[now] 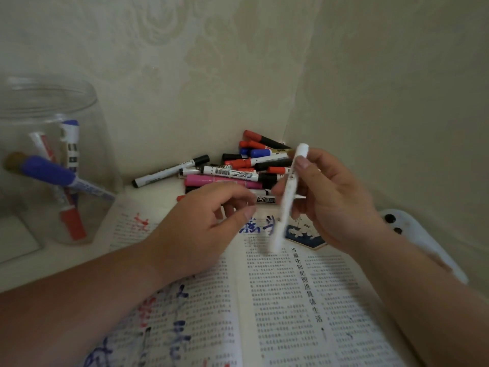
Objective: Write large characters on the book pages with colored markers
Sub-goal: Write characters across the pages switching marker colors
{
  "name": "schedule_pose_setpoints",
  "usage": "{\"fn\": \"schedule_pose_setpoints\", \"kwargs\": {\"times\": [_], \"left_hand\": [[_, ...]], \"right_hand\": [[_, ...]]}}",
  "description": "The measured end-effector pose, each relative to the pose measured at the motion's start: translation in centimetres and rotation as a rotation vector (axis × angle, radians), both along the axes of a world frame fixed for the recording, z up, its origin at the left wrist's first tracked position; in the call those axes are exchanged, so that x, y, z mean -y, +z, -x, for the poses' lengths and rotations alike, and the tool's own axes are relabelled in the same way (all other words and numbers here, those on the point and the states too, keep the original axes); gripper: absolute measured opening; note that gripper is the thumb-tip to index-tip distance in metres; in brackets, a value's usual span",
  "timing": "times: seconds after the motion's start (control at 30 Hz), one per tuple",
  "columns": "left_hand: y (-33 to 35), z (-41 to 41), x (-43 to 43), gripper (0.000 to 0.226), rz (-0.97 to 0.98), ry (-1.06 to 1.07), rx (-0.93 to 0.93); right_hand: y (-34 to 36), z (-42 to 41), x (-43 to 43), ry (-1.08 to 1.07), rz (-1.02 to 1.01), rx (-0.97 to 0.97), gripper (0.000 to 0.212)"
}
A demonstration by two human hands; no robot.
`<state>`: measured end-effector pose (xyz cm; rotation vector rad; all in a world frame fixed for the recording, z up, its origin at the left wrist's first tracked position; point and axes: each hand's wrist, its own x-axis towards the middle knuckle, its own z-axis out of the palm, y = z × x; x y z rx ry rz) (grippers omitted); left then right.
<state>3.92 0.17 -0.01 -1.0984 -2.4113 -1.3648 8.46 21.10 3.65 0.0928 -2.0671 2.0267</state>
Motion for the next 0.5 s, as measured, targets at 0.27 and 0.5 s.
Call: {"fn": "schedule_pose_setpoints", "kwargs": {"times": [0.27,0.5], "left_hand": [[0.13,0.28,0.18,0.057,-0.053,0.03,-0.109],[-0.02,0.0,0.18,0.053,0.033,-0.171,-0.015]], "right_hand": [[0.64,-0.49,0.24,0.209,0.151,0.213,0.033],[0.07,-0.7,0.4,0.497,-0.041,0.236,0.038]]}}
